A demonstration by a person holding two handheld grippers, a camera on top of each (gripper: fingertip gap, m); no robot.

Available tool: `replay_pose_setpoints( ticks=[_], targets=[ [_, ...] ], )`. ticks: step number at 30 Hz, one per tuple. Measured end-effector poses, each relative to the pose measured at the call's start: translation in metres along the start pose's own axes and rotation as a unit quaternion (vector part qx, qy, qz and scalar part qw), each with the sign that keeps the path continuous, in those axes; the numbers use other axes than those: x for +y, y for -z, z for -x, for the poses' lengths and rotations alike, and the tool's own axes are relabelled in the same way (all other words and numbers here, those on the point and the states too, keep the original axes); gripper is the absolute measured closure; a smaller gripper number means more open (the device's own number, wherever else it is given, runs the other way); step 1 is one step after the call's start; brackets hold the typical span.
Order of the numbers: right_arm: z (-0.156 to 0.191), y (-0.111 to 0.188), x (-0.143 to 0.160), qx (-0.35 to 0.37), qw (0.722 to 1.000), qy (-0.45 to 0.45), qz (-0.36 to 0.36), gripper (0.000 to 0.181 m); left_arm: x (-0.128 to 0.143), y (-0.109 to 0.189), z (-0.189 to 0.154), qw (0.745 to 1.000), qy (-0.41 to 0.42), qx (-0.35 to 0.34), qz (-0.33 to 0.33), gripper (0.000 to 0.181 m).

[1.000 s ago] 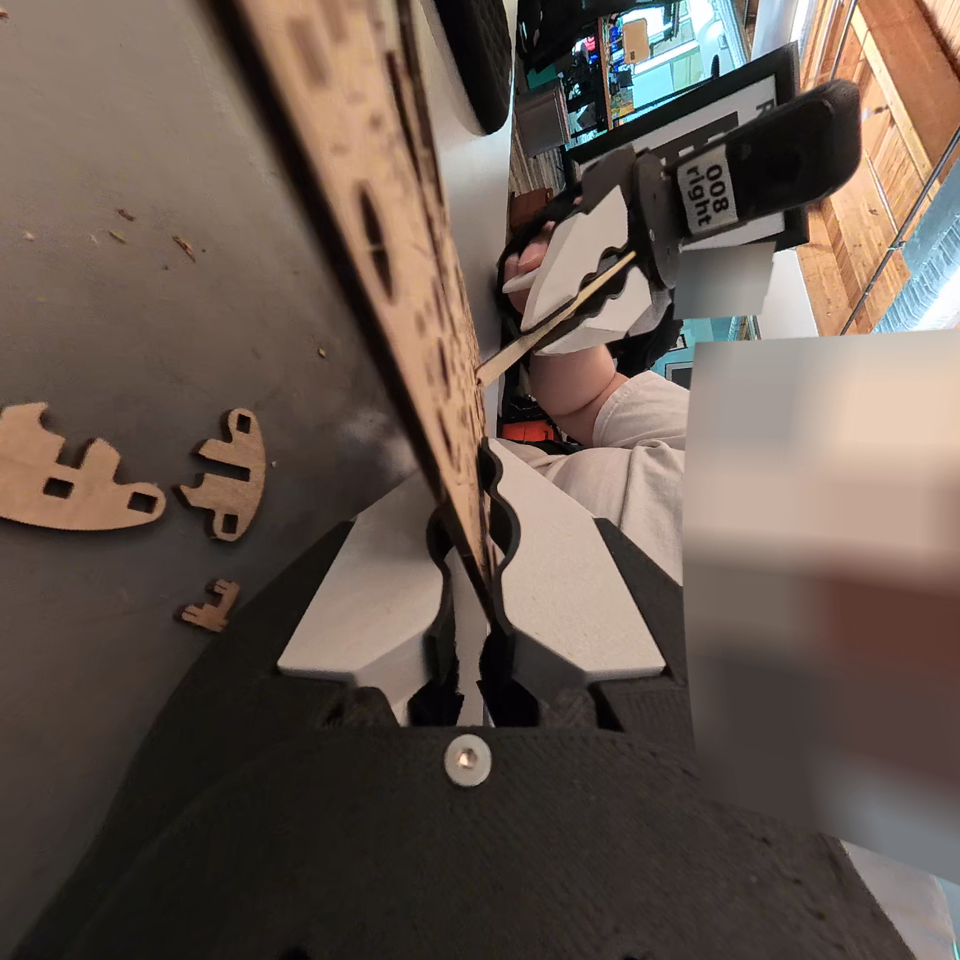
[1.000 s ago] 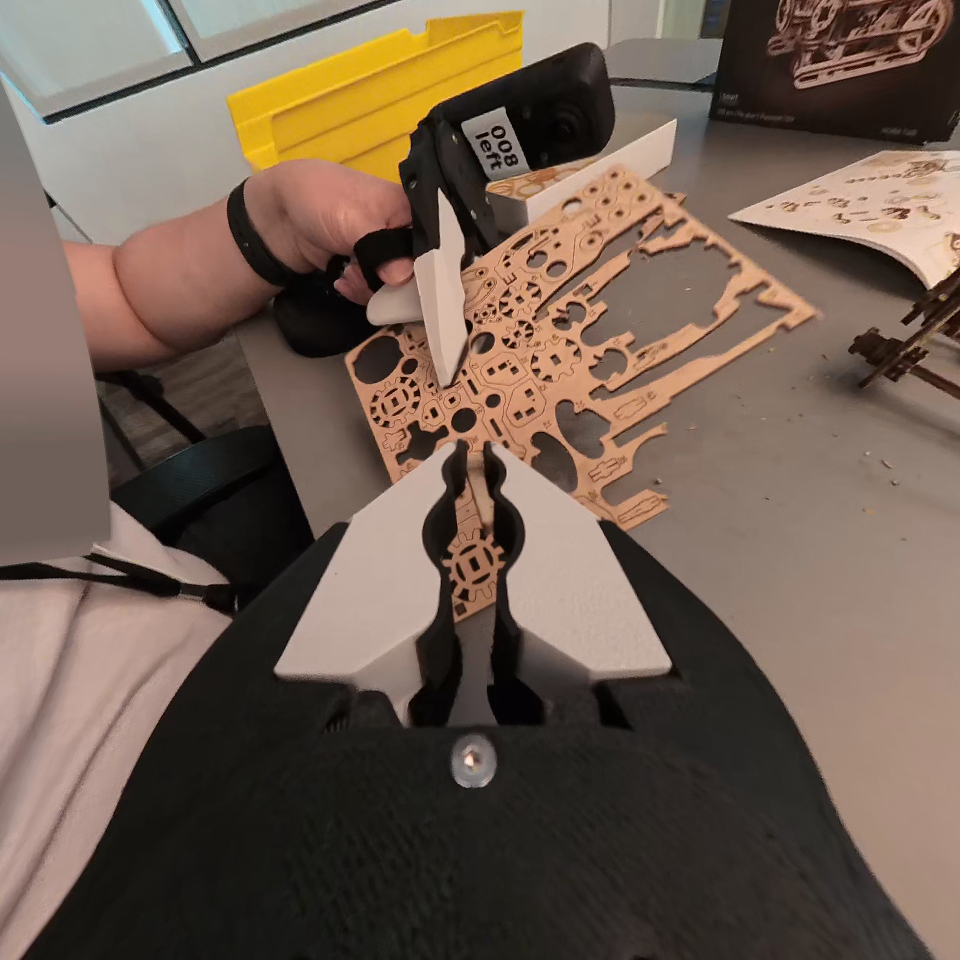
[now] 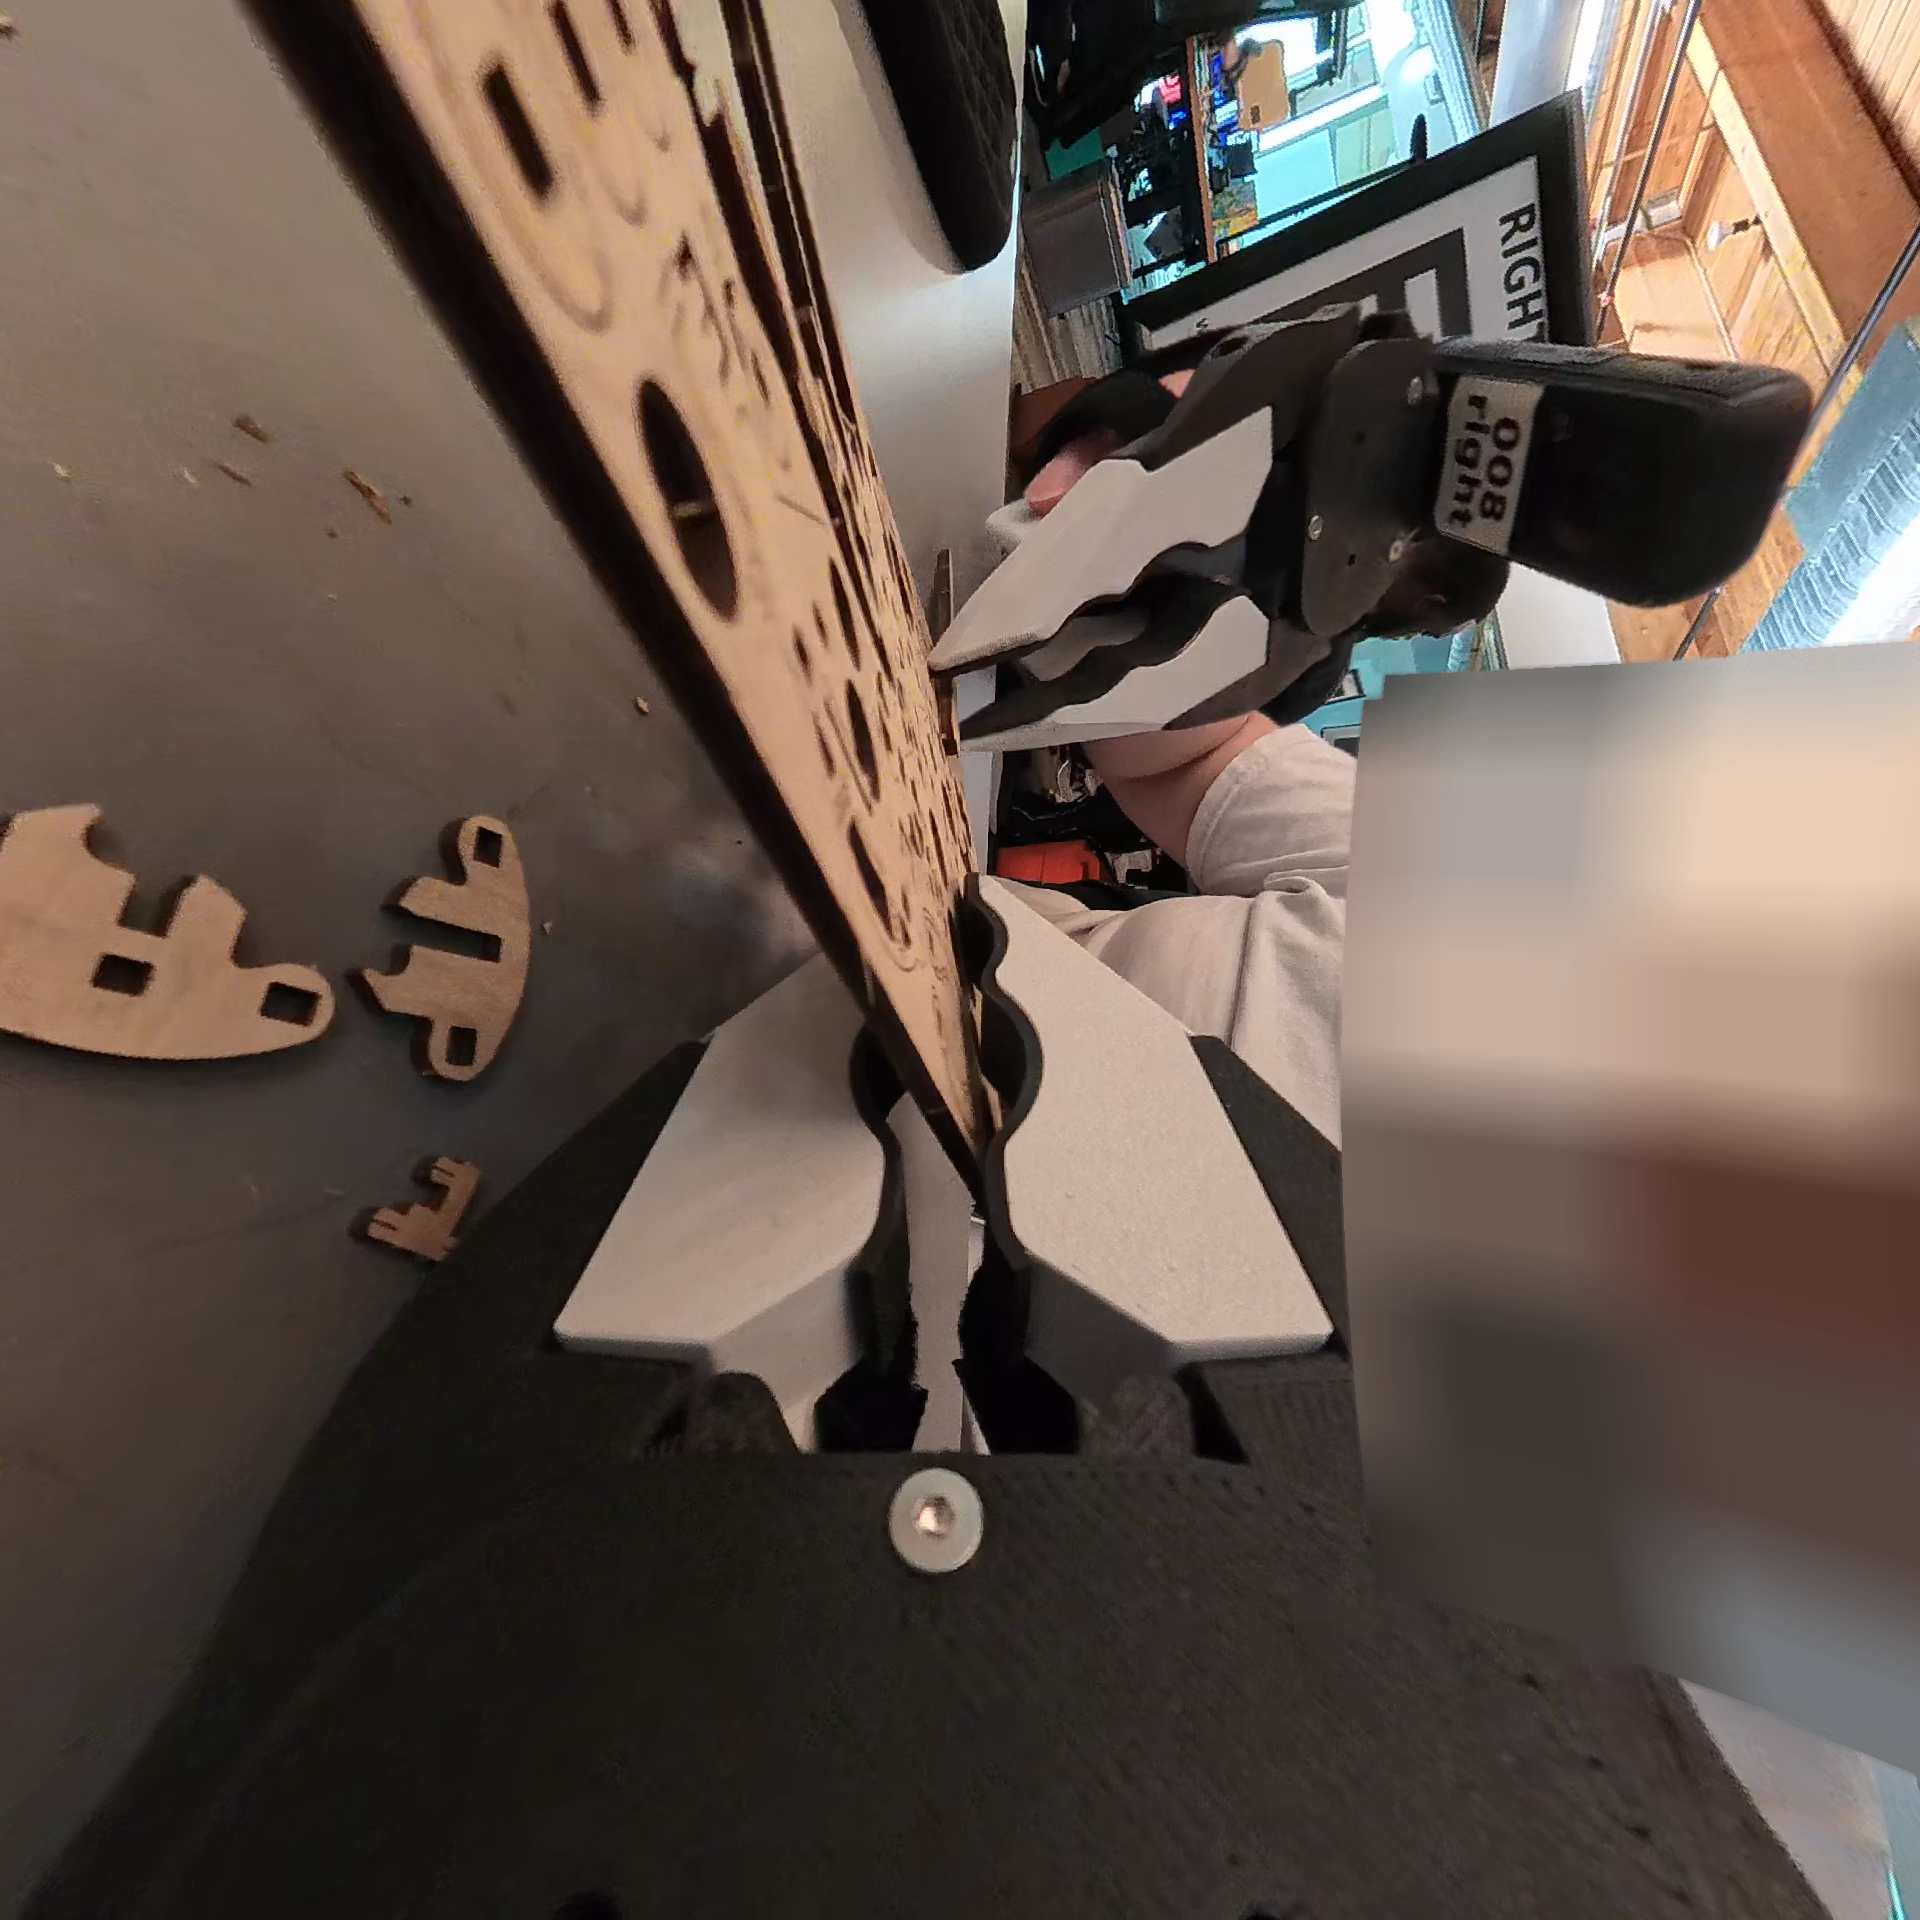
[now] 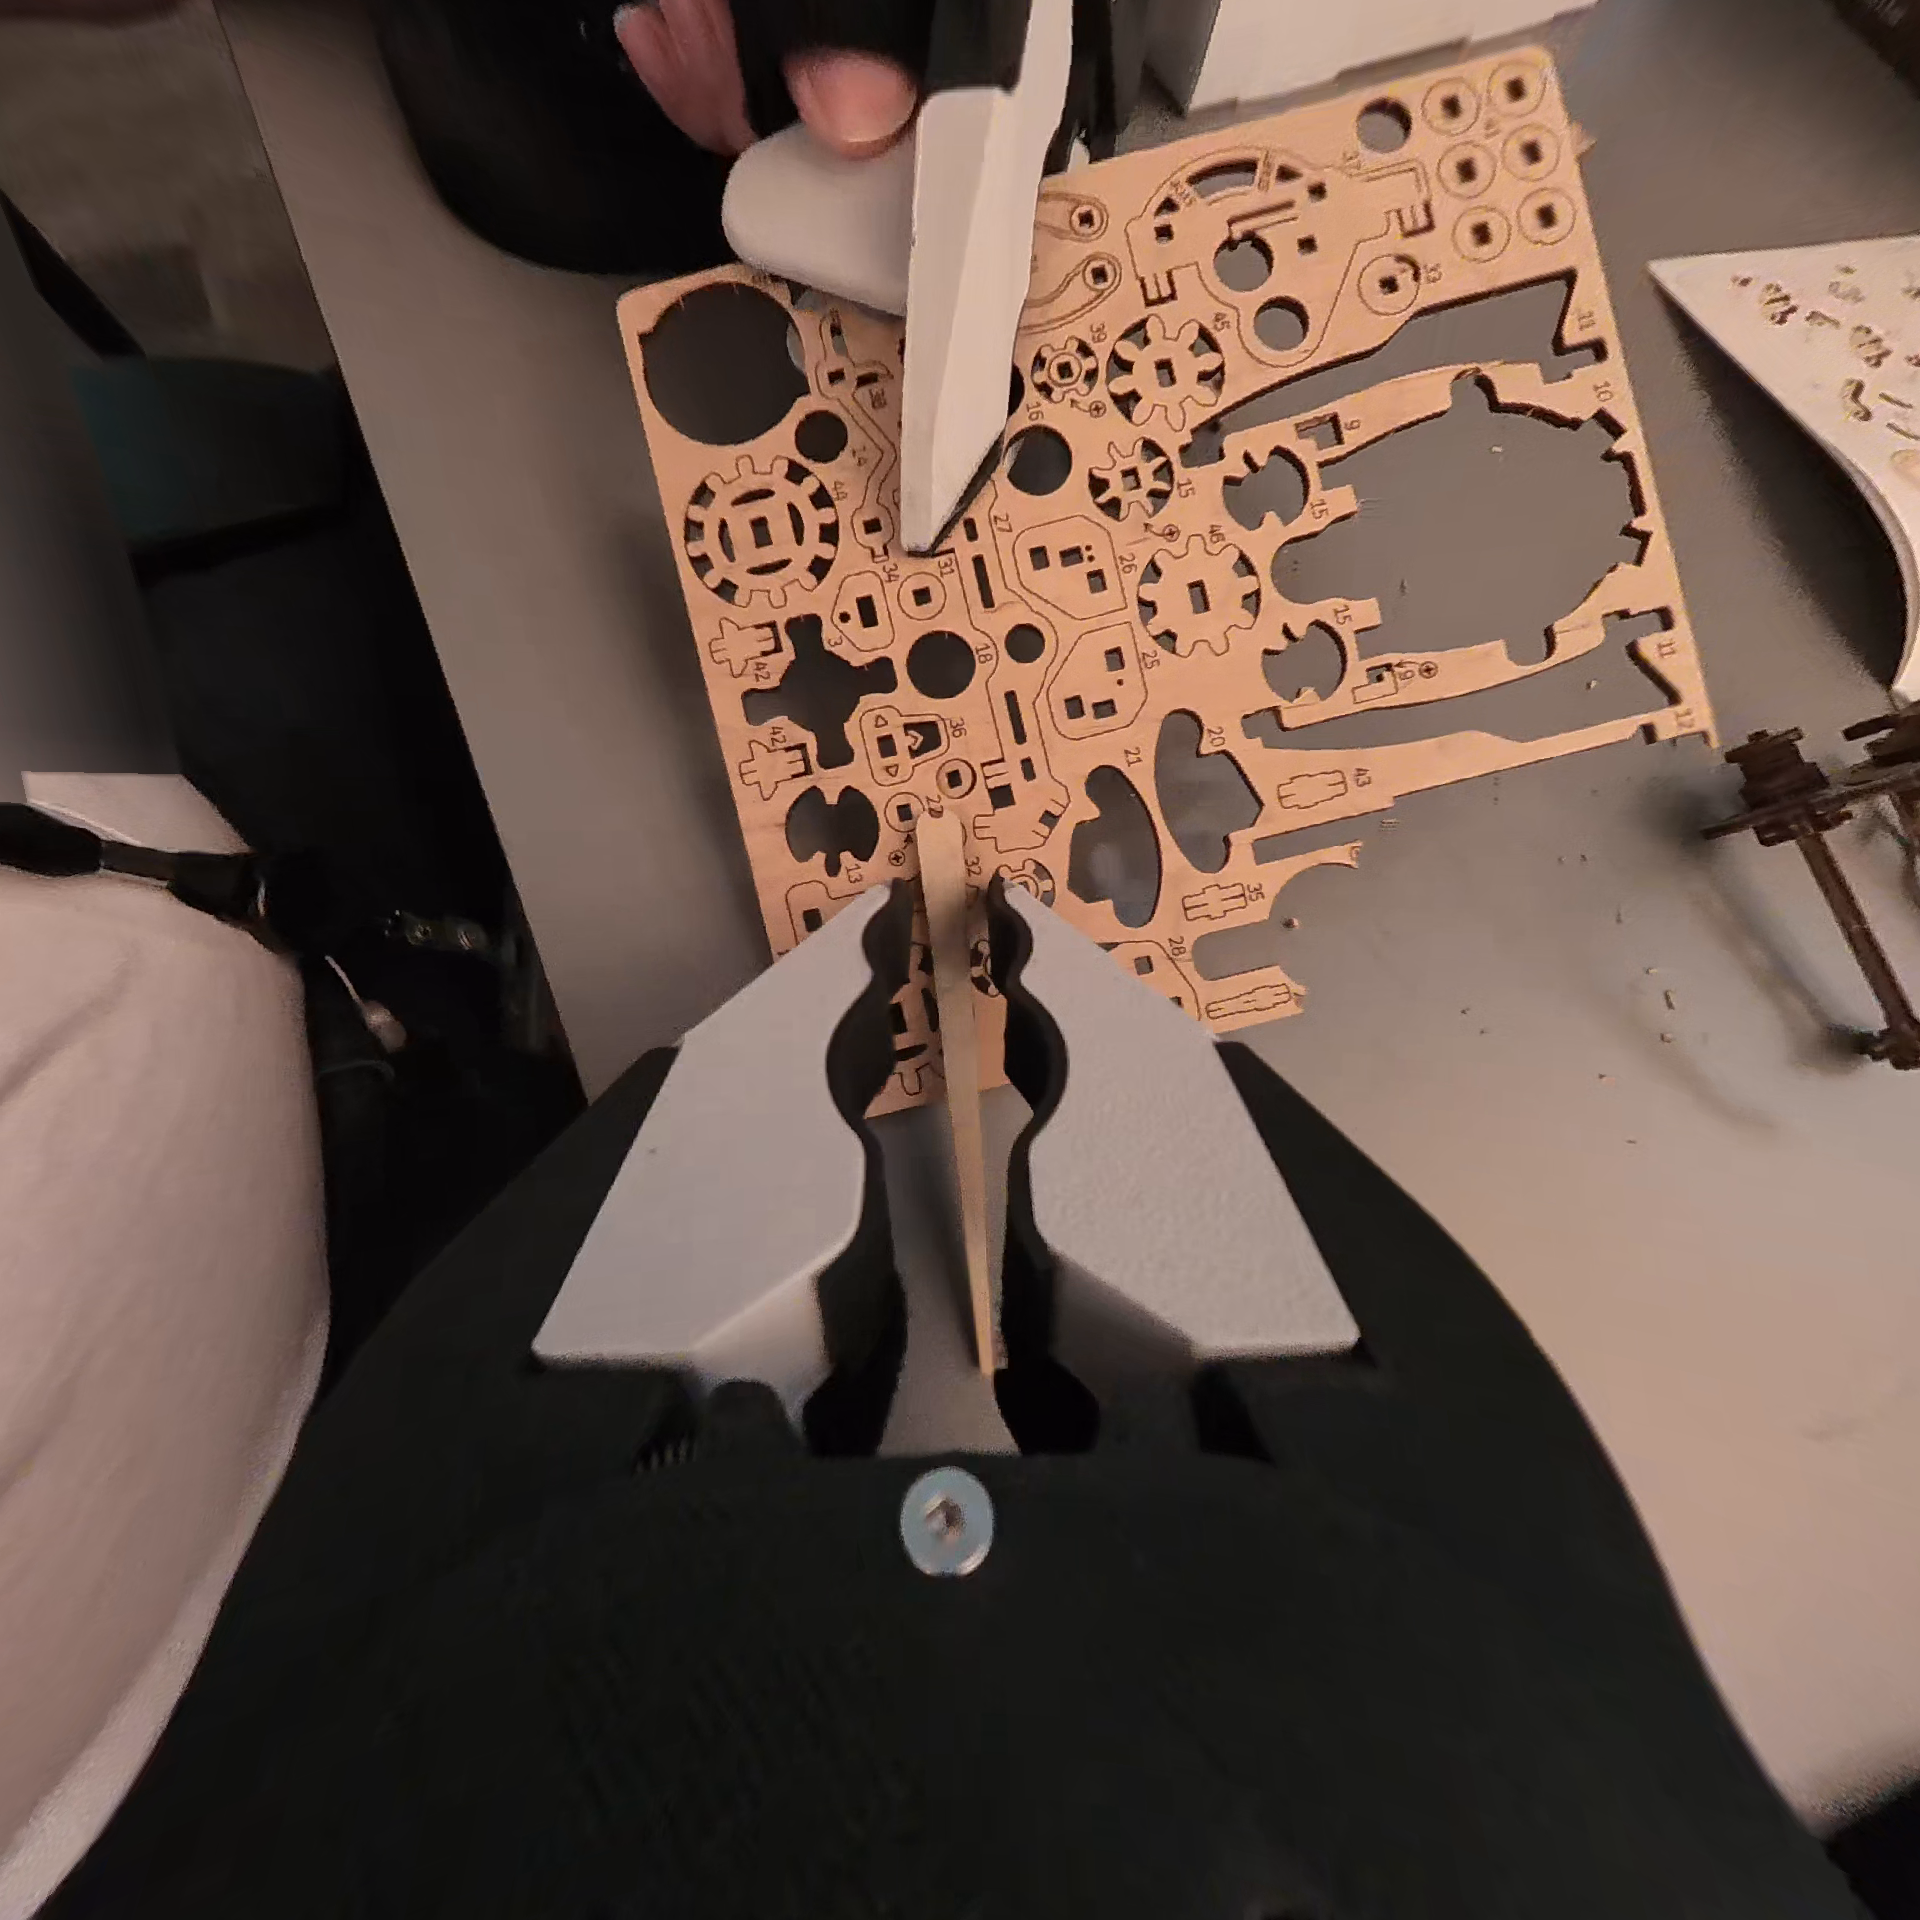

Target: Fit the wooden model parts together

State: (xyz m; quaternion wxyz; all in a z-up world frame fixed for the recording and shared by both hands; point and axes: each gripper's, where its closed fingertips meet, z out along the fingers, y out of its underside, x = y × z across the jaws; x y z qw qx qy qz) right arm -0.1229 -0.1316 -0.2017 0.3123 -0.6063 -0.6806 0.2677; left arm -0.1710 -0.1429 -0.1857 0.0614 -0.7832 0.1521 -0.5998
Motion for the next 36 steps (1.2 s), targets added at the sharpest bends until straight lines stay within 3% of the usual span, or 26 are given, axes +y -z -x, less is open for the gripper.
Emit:
replay_pose_setpoints(
  ticks=[5, 9, 12, 15, 17, 20, 23, 30, 36],
  targets=[
    [-0.003, 0.004, -0.008, 0.013, 0.999, 0.029, 0.039, 0.175, 0.001, -0.001, 0.000, 1.000, 0.000, -0.001, 0.003, 0.180],
    [-0.007, 0.018, -0.059, -0.021, 0.991, -0.050, -0.123, 0.175, 0.003, -0.002, 0.000, 1.000, 0.001, -0.001, 0.009, 0.180],
    [-0.018, 0.033, -0.096, -0.077, 0.943, -0.160, -0.283, 0.175, 0.003, -0.002, 0.000, 1.000, 0.002, -0.001, 0.009, 0.180],
    [-0.036, 0.041, -0.107, -0.114, 0.891, -0.248, -0.361, 0.175, 0.003, -0.002, 0.002, 1.000, 0.009, -0.003, 0.010, 0.177],
    [-0.049, 0.045, -0.110, -0.112, 0.872, -0.272, -0.392, 0.175, 0.003, -0.002, 0.003, 1.000, 0.015, -0.006, 0.010, 0.173],
    [-0.064, 0.038, -0.111, -0.083, 0.871, -0.277, -0.397, 0.175, 0.001, -0.002, 0.003, 1.000, 0.022, -0.002, 0.005, 0.166],
    [-0.067, 0.032, -0.125, -0.102, 0.855, -0.304, -0.408, 0.176, -0.001, -0.001, 0.003, 0.999, 0.037, 0.009, 0.001, 0.151],
    [-0.073, -0.014, -0.137, -0.116, 0.828, -0.415, -0.359, 0.176, -0.004, 0.000, -0.007, 1.000, -0.001, 0.027, -0.004, 0.144],
    [-0.080, -0.026, -0.138, -0.095, 0.824, -0.420, -0.368, 0.176, -0.006, 0.001, -0.009, 0.999, -0.001, 0.038, -0.006, 0.148]
  ],
)
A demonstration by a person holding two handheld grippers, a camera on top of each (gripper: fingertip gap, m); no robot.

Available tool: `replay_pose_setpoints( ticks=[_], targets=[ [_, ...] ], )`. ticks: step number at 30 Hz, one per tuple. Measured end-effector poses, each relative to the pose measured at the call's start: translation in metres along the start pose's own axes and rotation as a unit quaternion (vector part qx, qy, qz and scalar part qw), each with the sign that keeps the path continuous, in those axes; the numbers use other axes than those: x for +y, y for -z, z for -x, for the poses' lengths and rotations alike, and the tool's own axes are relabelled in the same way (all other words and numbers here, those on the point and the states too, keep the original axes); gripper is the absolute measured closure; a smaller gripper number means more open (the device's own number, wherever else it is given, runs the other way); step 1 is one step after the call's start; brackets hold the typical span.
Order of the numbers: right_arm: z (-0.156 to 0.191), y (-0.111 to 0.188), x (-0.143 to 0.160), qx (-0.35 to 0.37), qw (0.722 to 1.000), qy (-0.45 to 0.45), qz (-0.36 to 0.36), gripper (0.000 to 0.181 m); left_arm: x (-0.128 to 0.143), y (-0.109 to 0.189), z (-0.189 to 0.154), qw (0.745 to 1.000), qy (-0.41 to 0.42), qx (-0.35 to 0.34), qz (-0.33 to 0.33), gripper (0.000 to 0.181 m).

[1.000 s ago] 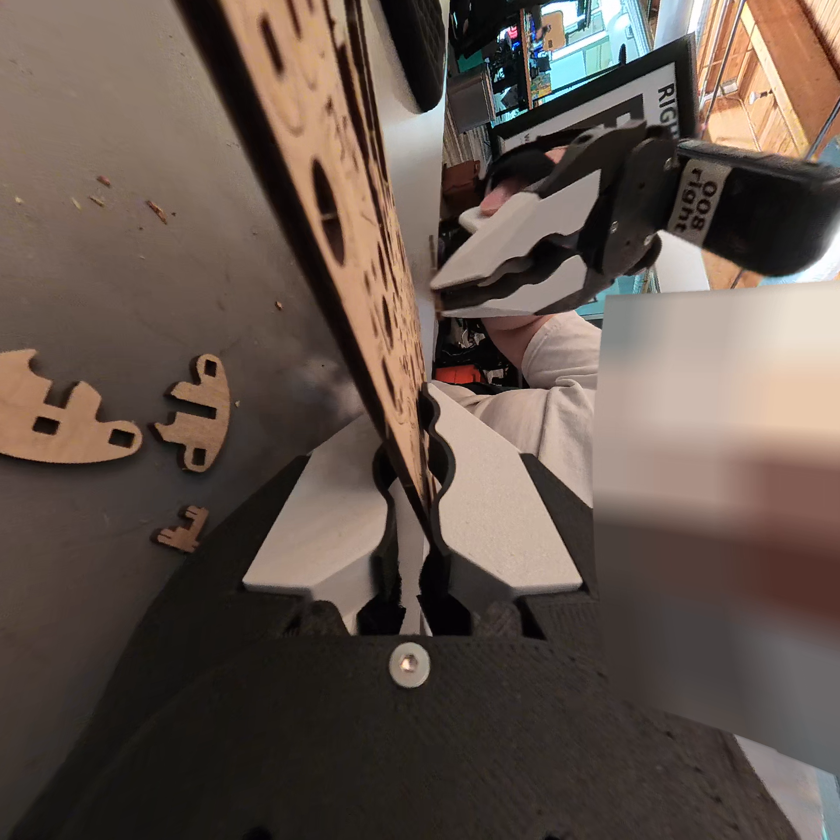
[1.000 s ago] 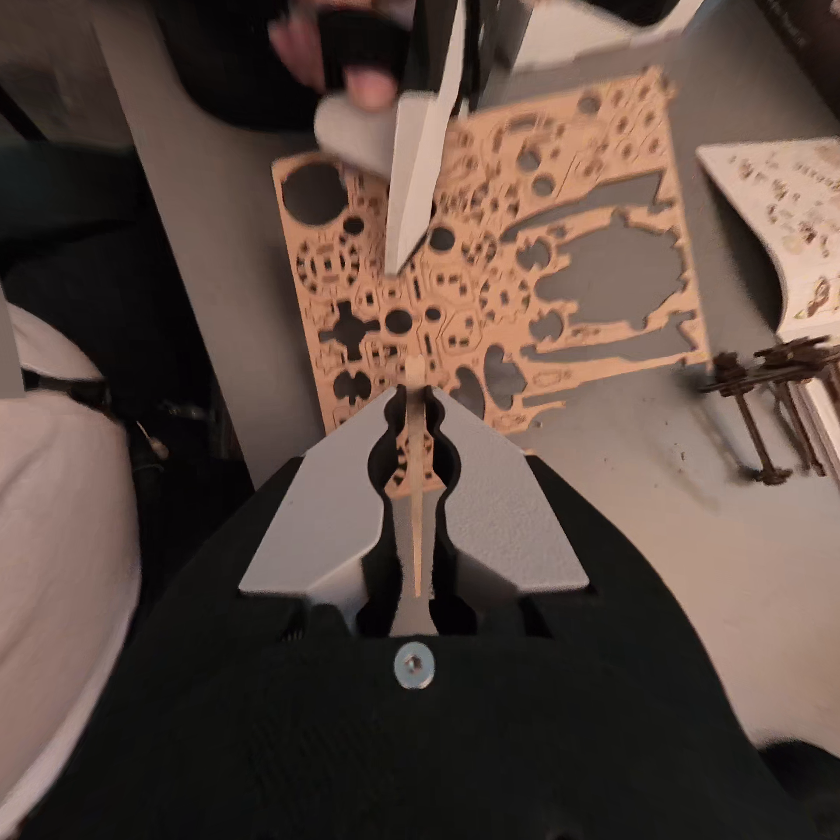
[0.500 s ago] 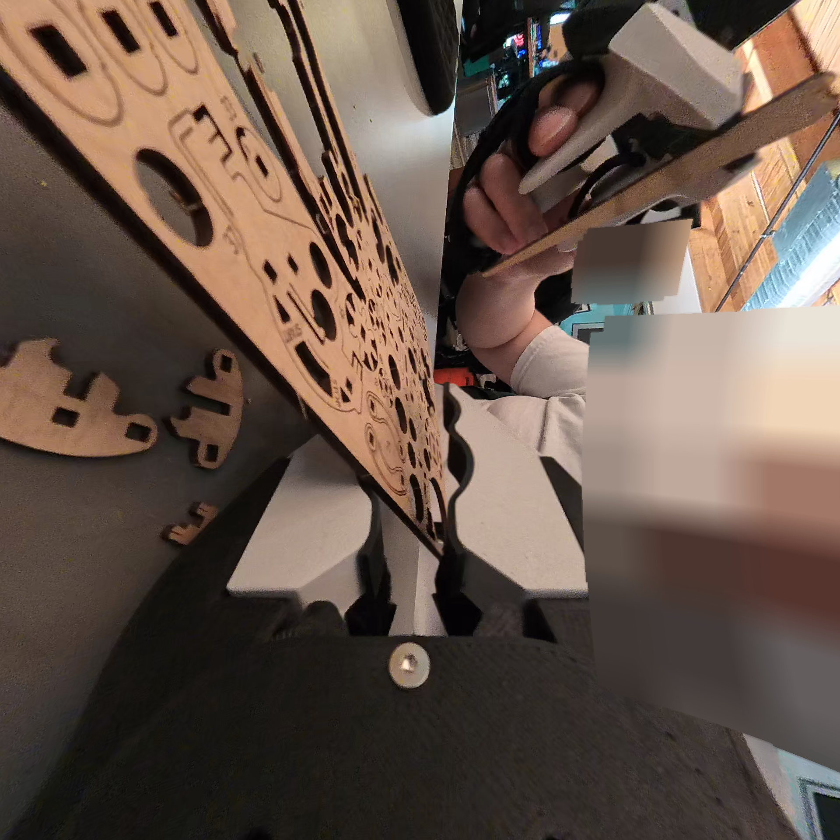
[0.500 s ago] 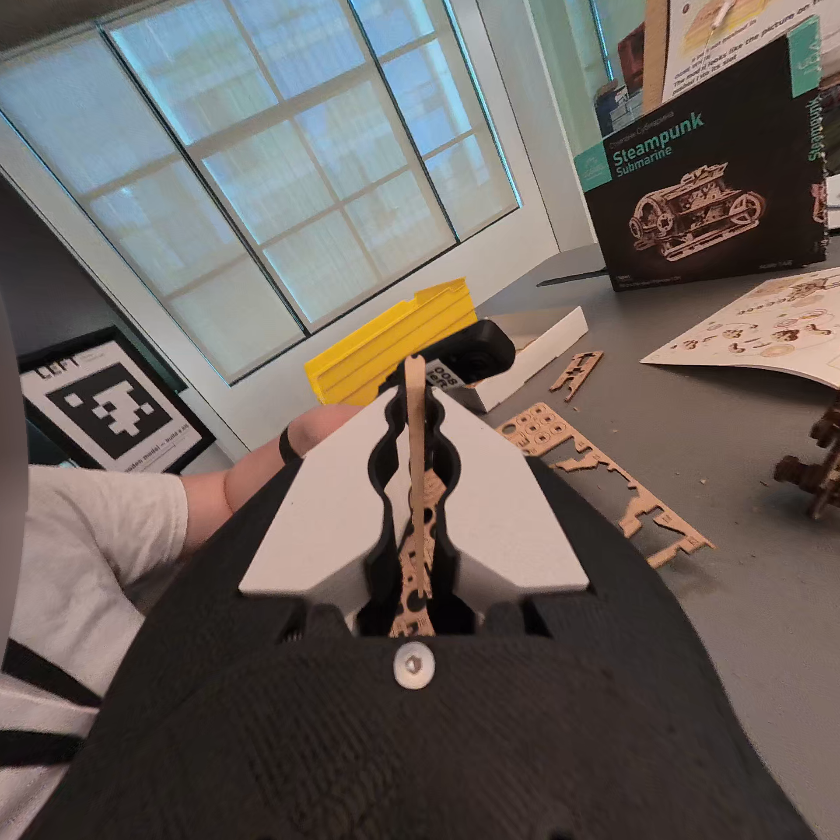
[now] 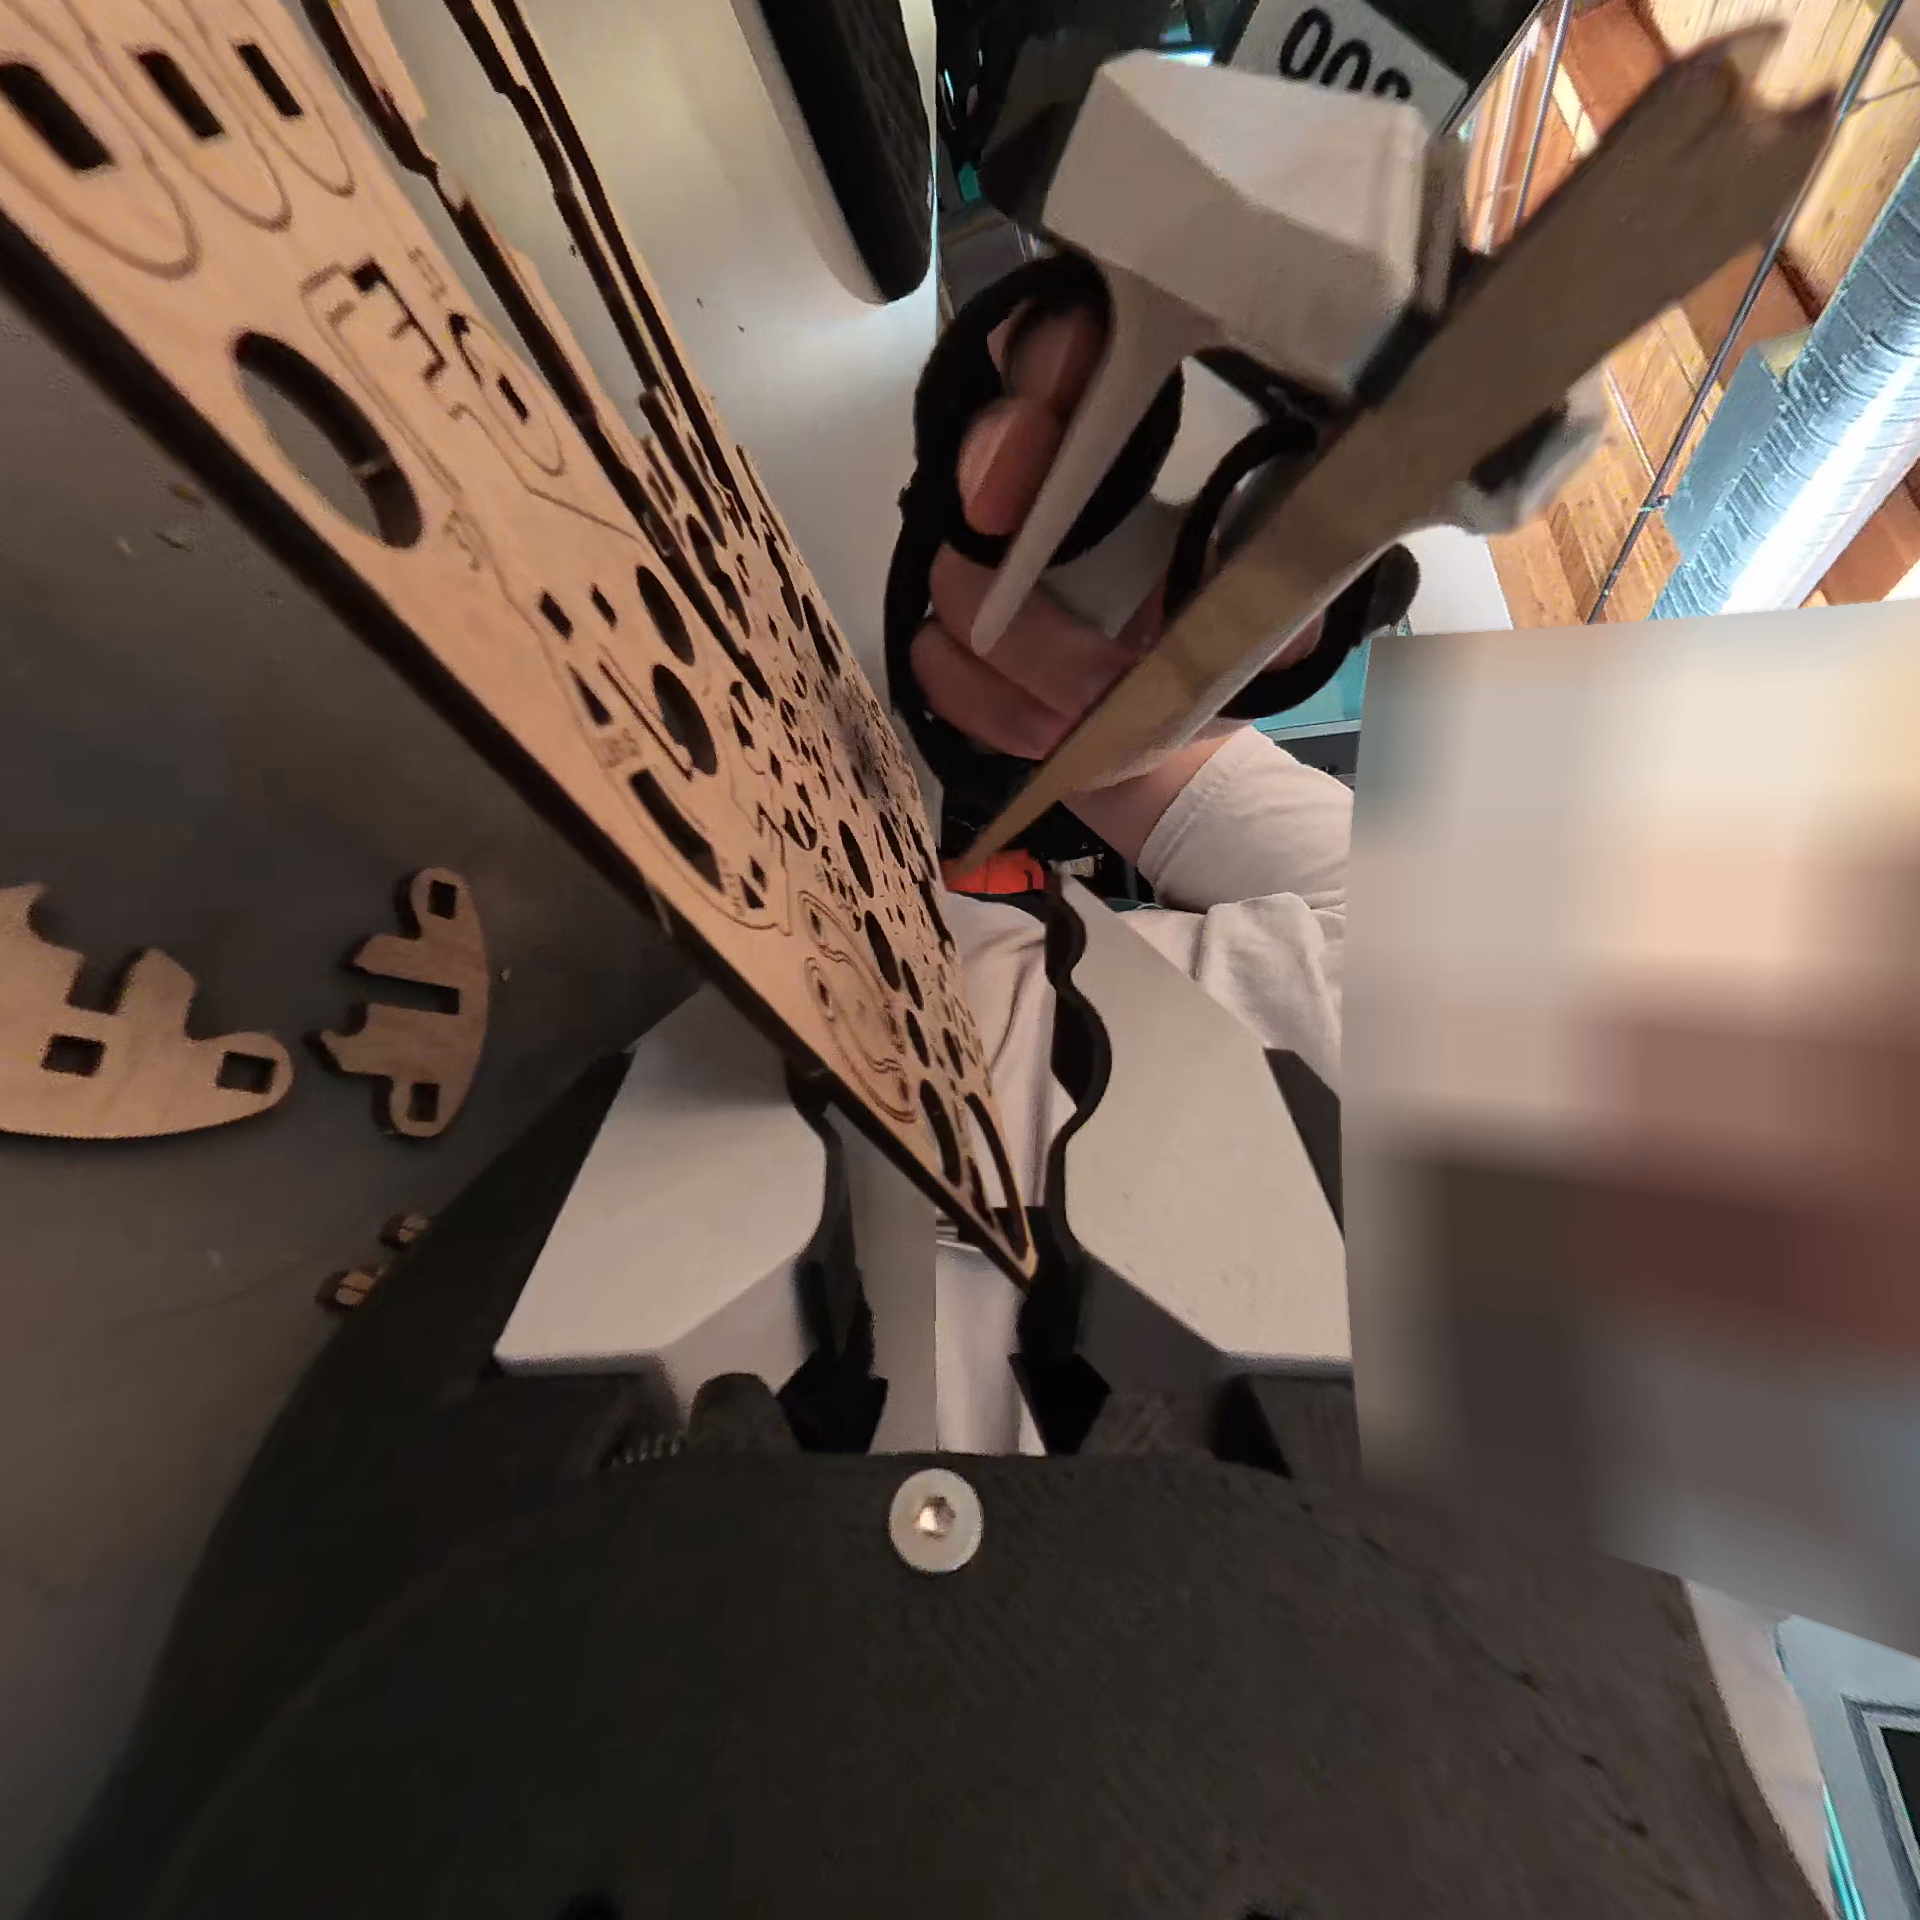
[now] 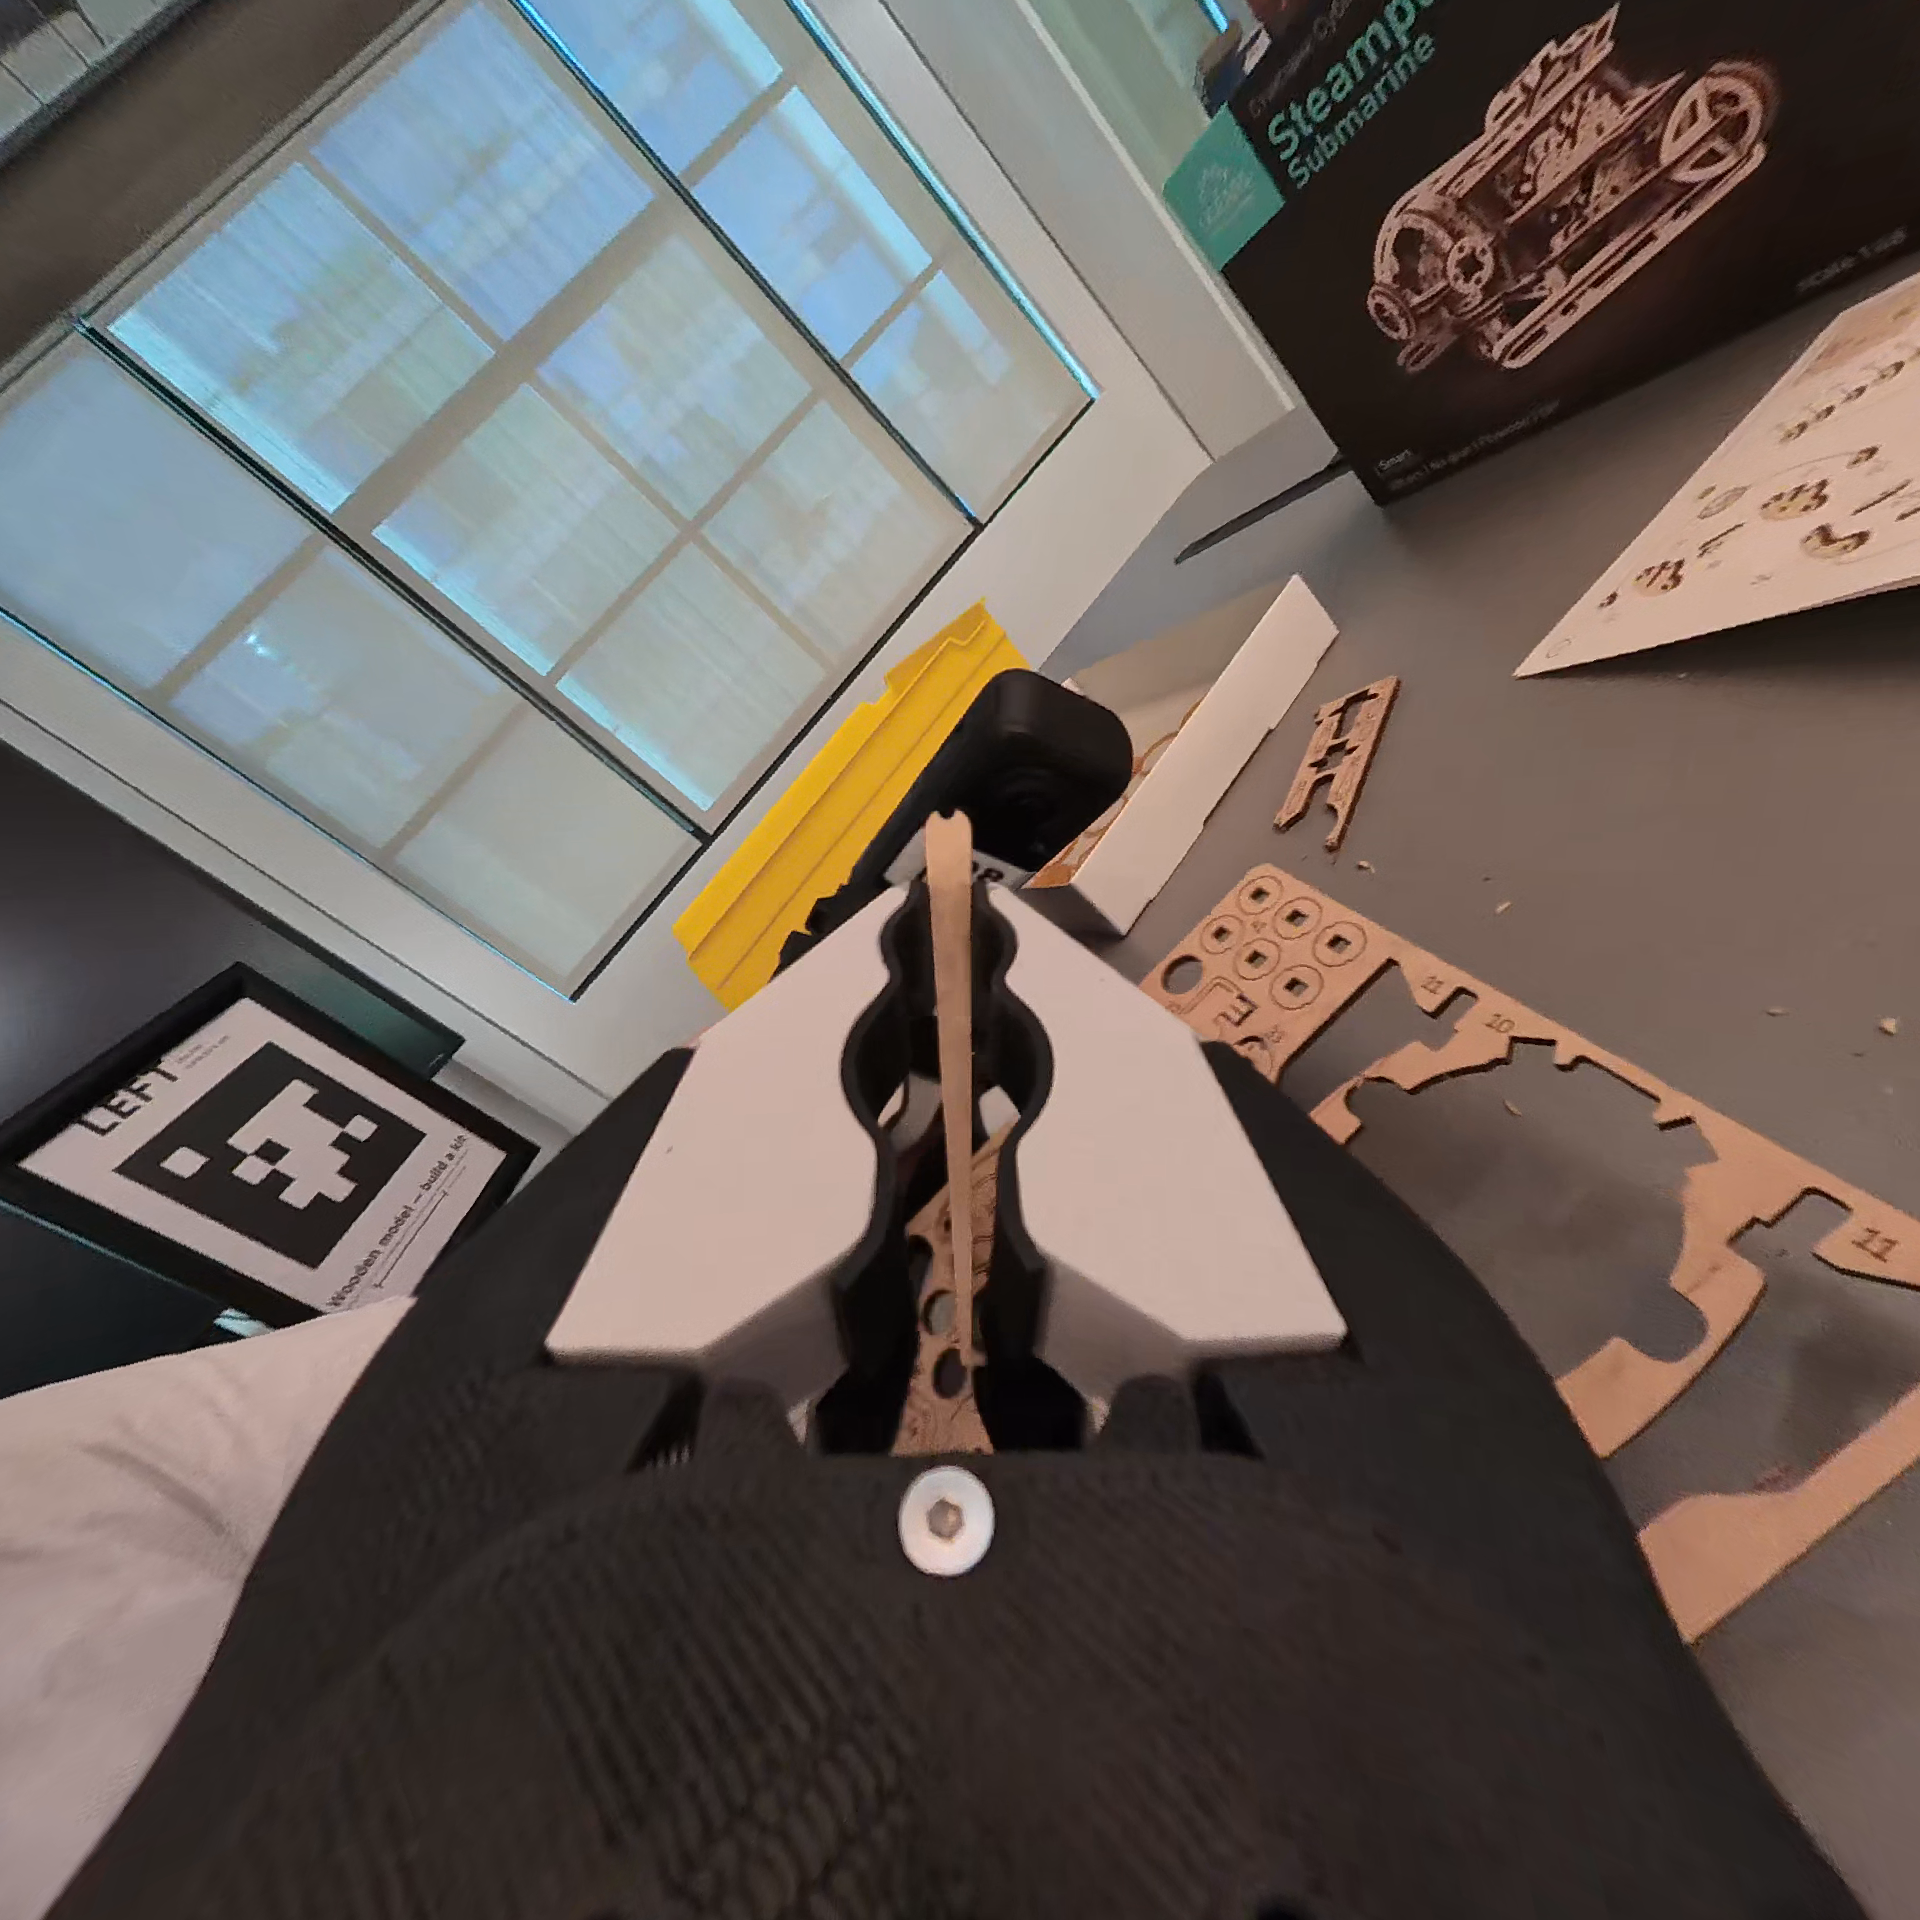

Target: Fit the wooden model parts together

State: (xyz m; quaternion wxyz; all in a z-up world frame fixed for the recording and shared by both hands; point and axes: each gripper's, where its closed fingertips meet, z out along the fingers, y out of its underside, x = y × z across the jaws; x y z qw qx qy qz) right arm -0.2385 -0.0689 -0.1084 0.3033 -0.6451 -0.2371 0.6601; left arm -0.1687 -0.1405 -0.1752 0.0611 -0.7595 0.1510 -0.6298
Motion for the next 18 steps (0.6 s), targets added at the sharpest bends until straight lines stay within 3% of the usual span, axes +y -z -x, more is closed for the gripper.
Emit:
replay_pose_setpoints(
  ticks=[9, 18],
  targets=[
    [-0.002, 0.000, 0.006, 0.010, 0.999, 0.047, 0.018, 0.175, -0.006, 0.004, 0.007, 1.000, 0.015, -0.015, -0.022, 0.177],
    [0.020, 0.007, -0.005, -0.037, 0.994, 0.105, -0.009, 0.175, -0.003, 0.002, 0.005, 1.000, 0.016, -0.008, -0.009, 0.178]
  ],
)
